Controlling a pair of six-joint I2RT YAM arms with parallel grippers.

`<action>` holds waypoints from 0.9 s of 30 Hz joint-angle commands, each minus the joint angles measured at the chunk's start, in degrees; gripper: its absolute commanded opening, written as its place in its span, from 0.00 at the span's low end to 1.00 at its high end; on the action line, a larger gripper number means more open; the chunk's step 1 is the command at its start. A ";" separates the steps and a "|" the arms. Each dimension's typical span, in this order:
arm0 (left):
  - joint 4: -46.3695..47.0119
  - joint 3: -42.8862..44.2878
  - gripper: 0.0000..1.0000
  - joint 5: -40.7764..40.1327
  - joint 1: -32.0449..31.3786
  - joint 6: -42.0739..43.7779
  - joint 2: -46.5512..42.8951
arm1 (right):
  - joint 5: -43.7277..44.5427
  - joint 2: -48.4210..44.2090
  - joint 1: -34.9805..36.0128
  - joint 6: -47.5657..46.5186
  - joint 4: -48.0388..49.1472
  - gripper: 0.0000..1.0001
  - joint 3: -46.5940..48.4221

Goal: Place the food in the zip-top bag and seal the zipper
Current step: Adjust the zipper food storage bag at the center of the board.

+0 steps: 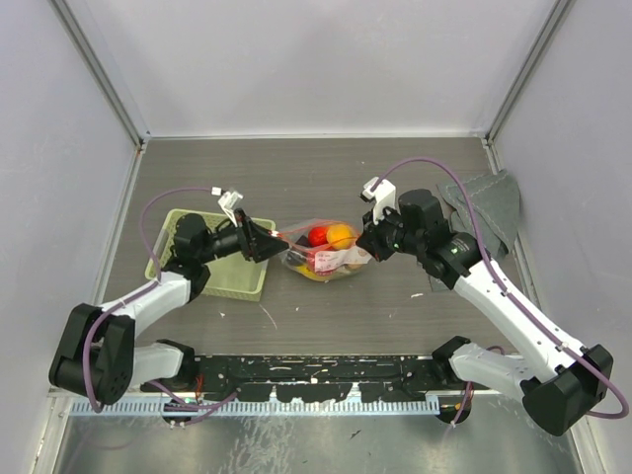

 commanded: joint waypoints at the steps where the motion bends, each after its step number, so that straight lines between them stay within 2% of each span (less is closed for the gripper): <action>1: 2.65 -0.41 0.55 -0.48 -0.59 0.48 1.33 | -0.15 -1.97 -0.47 0.60 4.64 0.01 0.31; 5: 4.56 -0.37 0.51 -0.66 -1.88 0.19 2.57 | -0.27 -1.75 -0.48 0.65 4.76 0.01 0.26; 7: 5.74 -0.46 0.43 -0.78 -1.95 -0.28 4.43 | 0.16 -1.72 -0.49 0.73 4.81 0.01 0.20; 9: 6.32 -0.45 0.28 -0.74 -1.99 -0.61 4.59 | 0.94 -1.96 -0.57 0.75 4.81 0.01 0.06; 12: 6.50 -0.41 0.15 -0.95 -2.02 -1.18 3.58 | 2.81 -2.63 -0.62 0.96 4.41 0.02 -0.30; 14: 6.30 -0.46 0.09 -1.25 -1.93 -1.52 1.84 | 6.19 -2.92 -0.66 1.66 4.15 0.09 -0.21; 17: 5.35 -0.30 0.05 -1.60 -1.93 -2.45 -0.70 | 9.58 -2.65 -0.68 2.25 2.34 0.11 1.22; 18: 4.93 -0.12 0.04 -1.61 -2.01 -2.81 -1.44 | 9.10 -2.73 -0.66 2.11 2.29 0.13 1.48; 22: 1.25 0.90 0.02 -1.51 -2.02 -2.52 -4.40 | 3.87 -3.68 -0.60 0.96 3.82 0.35 2.15; 27: -3.08 2.15 0.00 -1.34 -2.26 -2.11 -6.17 | -1.92 -3.43 -0.04 -0.50 7.55 0.48 3.16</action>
